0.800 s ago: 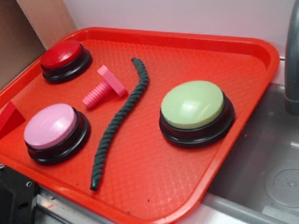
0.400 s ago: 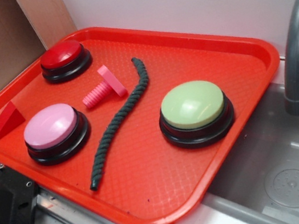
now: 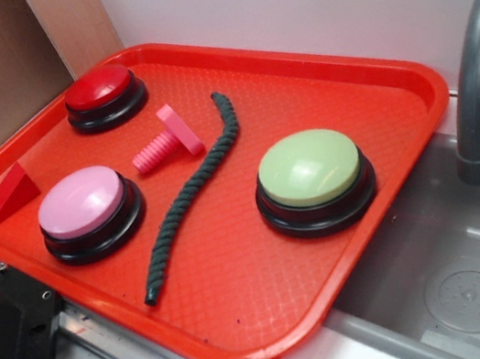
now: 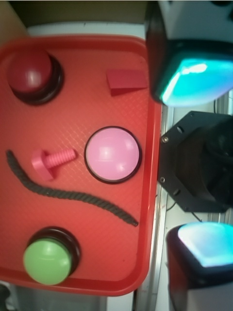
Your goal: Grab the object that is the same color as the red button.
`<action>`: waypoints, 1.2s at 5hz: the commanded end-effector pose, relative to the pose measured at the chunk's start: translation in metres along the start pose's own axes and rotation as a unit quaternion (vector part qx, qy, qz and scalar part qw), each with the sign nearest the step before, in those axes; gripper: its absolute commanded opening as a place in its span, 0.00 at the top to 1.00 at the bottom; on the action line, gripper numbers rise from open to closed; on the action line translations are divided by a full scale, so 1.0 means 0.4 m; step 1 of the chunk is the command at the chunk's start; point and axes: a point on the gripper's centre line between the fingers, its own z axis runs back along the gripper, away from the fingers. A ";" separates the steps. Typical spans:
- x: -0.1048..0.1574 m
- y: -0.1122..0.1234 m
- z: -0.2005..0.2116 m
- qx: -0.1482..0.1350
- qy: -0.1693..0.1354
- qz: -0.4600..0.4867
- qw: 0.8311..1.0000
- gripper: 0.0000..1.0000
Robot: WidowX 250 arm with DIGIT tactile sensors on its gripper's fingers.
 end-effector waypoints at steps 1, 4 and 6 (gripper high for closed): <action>0.004 0.103 -0.083 0.018 -0.044 -0.028 0.999 0.00; -0.007 0.237 -0.231 0.084 -0.043 -0.044 0.995 0.00; -0.022 0.310 -0.335 0.070 -0.041 -0.021 0.996 0.00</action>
